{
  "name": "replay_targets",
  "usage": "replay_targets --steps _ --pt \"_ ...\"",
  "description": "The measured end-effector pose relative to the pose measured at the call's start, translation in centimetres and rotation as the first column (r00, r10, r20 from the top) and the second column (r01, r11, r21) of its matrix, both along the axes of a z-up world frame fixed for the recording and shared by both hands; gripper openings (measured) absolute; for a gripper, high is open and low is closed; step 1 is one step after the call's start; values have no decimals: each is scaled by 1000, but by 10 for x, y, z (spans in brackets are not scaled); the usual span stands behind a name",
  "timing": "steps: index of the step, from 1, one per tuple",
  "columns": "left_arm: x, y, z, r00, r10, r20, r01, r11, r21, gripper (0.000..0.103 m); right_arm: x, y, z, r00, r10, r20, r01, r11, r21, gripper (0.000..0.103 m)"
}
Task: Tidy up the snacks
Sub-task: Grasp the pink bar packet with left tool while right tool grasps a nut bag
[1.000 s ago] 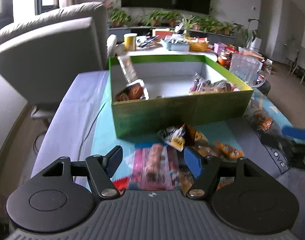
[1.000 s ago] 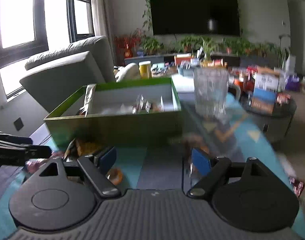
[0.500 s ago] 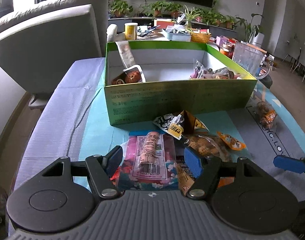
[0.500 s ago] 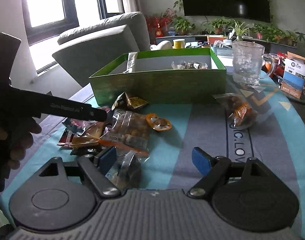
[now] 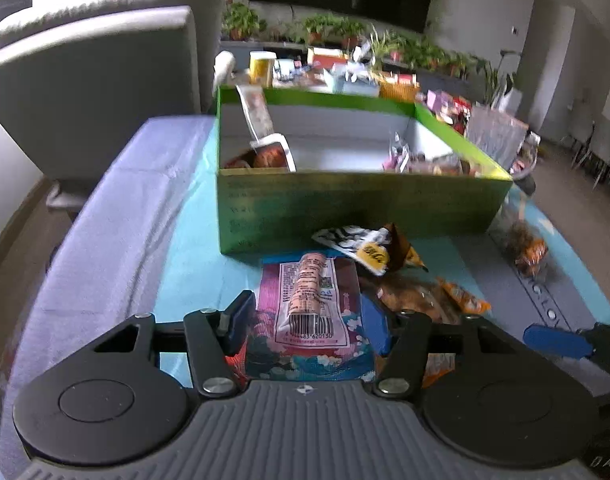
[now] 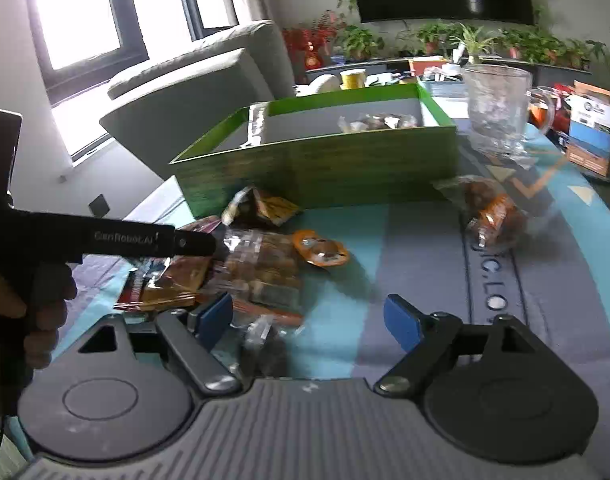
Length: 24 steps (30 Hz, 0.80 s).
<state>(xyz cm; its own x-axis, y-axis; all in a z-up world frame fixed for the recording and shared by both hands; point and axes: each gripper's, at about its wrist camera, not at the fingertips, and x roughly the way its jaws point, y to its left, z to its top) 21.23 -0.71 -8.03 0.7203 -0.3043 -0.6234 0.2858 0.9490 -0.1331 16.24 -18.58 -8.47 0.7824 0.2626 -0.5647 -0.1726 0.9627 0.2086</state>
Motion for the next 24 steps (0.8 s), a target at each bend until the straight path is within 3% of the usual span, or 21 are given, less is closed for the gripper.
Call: replay_targets --steps 10,17,24 --pt "-21 19 26 996 23 83 -19 999 -42 54 18 19 4 999 37 -13 -36 997 63 46" --pt "-23 35 26 995 60 84 -56 997 -44 54 38 30 -2 998 -19 -68 25 996 88 46" --pt "-25 43 24 993 80 88 -75 995 -62 54 46 47 -4 998 -57 -27 55 996 -68 45"
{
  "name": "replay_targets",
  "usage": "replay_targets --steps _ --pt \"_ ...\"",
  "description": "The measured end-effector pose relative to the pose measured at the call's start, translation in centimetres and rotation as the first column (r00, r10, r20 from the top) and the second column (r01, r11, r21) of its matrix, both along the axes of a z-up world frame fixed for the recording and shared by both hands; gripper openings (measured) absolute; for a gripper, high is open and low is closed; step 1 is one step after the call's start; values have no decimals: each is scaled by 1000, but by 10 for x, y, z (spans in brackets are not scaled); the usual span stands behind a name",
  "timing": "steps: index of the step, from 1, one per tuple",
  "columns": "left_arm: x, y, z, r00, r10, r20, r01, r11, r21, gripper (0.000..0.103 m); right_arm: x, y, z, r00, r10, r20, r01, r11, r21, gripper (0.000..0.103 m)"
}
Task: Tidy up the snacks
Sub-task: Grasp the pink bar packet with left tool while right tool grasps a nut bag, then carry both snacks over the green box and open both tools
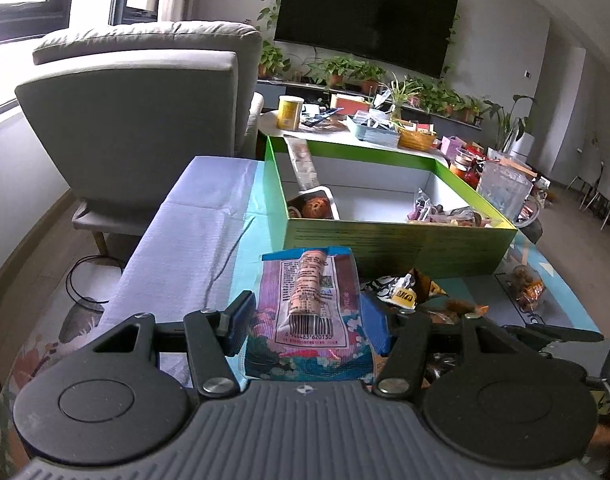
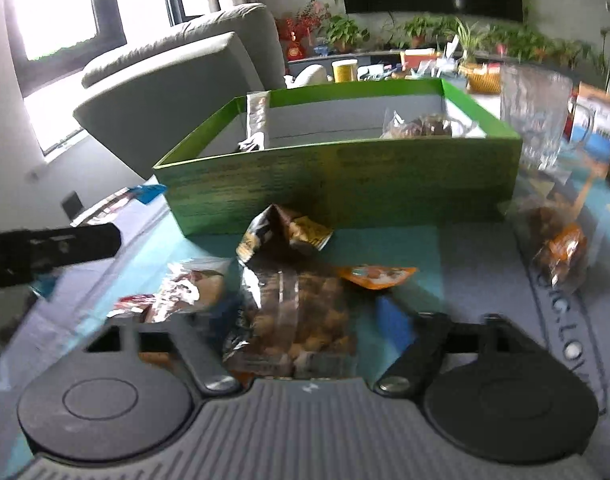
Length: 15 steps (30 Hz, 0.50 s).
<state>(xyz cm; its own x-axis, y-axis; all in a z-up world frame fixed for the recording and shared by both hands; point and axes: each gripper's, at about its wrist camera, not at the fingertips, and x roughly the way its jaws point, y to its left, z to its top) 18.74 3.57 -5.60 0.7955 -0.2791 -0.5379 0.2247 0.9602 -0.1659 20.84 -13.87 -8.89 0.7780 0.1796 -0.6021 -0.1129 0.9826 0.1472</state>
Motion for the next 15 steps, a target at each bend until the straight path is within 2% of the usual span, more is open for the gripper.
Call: replay_targets --steps 6,15 --pt "-7 2 6 1000 5 20 -5 1000 -6 54 -6 -18 9 999 28 -28 -26 998 64 45" --pt "-15 -9 17 998 -28 58 28 1000 4 54 -27 -29 28 998 -6 62 2 997 74 45"
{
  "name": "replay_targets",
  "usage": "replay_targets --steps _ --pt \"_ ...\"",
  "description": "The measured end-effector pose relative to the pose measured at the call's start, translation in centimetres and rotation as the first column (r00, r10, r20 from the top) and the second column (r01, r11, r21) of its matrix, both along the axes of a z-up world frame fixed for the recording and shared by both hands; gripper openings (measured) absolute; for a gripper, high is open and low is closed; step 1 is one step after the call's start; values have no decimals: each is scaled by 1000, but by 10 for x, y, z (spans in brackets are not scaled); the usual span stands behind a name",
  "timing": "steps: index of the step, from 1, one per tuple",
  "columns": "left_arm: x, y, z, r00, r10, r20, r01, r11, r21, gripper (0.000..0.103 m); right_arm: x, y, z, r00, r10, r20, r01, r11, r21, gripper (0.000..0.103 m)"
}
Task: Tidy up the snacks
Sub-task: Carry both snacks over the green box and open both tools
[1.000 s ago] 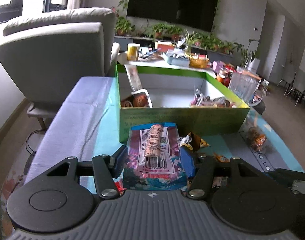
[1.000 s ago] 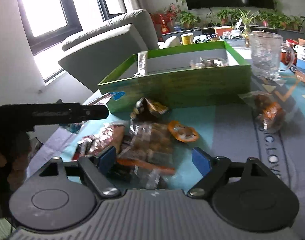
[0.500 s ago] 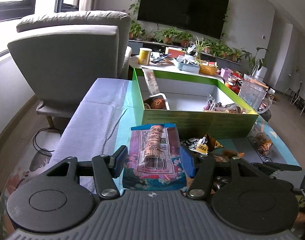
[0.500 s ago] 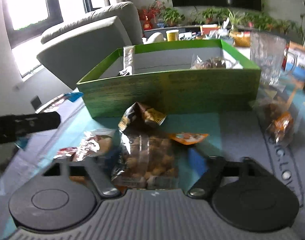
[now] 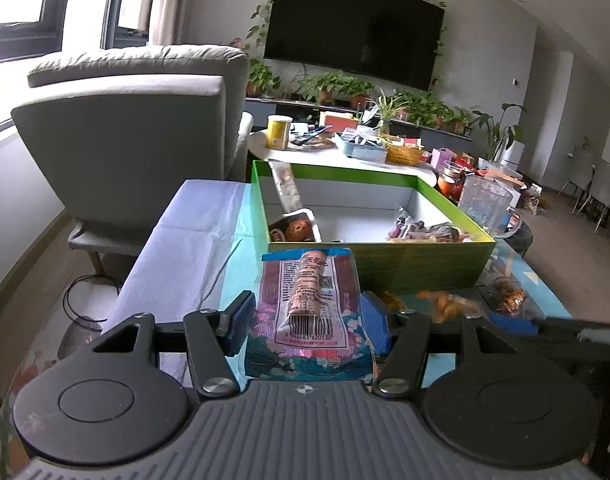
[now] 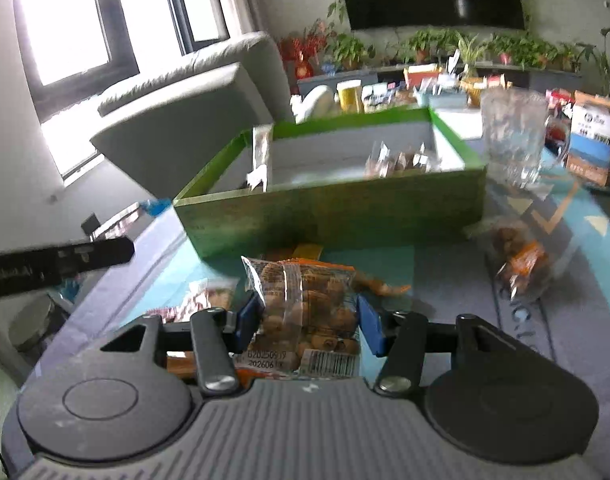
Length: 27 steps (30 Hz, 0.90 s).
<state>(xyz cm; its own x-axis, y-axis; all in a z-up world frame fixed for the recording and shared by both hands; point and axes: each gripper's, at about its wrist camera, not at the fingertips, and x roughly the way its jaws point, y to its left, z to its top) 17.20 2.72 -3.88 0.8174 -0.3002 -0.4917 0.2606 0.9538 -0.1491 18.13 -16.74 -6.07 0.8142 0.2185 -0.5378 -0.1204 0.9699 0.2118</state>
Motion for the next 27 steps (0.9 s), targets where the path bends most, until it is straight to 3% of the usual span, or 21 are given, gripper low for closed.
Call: replay_targets --steps 12,27 --pt "12 -16 11 999 -13 30 12 999 36 54 11 -13 22 992 -23 127 17 998 52 45" --pt "71 -55 30 993 -55 107 50 998 50 54 52 -32 47 963 -54 263 36 997 70 45"
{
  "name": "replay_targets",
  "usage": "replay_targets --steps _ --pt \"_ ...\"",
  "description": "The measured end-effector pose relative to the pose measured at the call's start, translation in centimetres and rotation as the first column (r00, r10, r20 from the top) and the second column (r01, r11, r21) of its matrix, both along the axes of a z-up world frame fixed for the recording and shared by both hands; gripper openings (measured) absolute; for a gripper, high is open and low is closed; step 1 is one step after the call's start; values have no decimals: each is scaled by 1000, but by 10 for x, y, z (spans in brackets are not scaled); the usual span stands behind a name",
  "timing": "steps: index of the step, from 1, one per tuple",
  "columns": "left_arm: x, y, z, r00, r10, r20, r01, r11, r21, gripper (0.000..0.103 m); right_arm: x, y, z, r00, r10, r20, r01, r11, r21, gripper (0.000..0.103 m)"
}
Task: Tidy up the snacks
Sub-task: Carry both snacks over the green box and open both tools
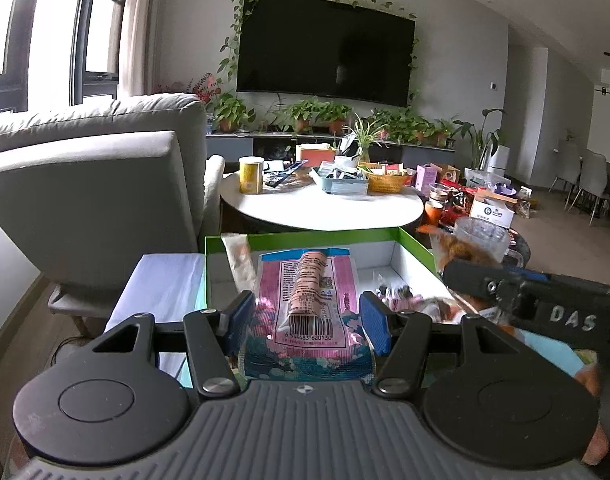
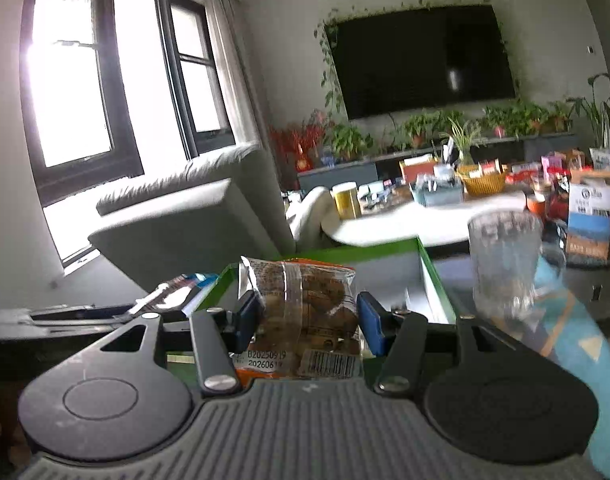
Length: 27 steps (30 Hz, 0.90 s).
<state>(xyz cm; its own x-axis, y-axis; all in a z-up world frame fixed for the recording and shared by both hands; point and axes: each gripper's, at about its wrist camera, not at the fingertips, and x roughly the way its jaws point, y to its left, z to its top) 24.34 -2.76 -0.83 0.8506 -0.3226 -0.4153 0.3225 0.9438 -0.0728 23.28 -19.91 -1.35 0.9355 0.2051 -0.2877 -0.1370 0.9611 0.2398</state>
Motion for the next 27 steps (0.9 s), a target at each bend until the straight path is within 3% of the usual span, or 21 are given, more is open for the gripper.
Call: replay_targets --steps 6,11,15,19,22,27 --pt "9 -4 -4 1000 3 -15 -2 1000 5 54 6 -13 1 998 64 -19 -62 992 107 45" --pt "10 -3 -11 999 15 -43 -14 1000 8 54 -10 -21 -12 989 125 -84 -111 982 150 45" --pt "3 -3 -9 999 10 -42 -10 1000 0 54 -11 -45 -19 967 195 -162 -123 921 371 45" --pt "-3 -2 -5 1000 7 -29 -7 1000 -8 54 -11 -59 -11 967 190 -171 -88 875 475 45" --pt "-2 -1 -5 1000 7 -26 -7 1000 -12 54 -11 -61 -1 970 180 -162 -81 872 483 45" --pt "13 -3 -5 1000 5 -31 -5 1000 1 55 1 -55 6 986 90 -143 -31 927 375 45"
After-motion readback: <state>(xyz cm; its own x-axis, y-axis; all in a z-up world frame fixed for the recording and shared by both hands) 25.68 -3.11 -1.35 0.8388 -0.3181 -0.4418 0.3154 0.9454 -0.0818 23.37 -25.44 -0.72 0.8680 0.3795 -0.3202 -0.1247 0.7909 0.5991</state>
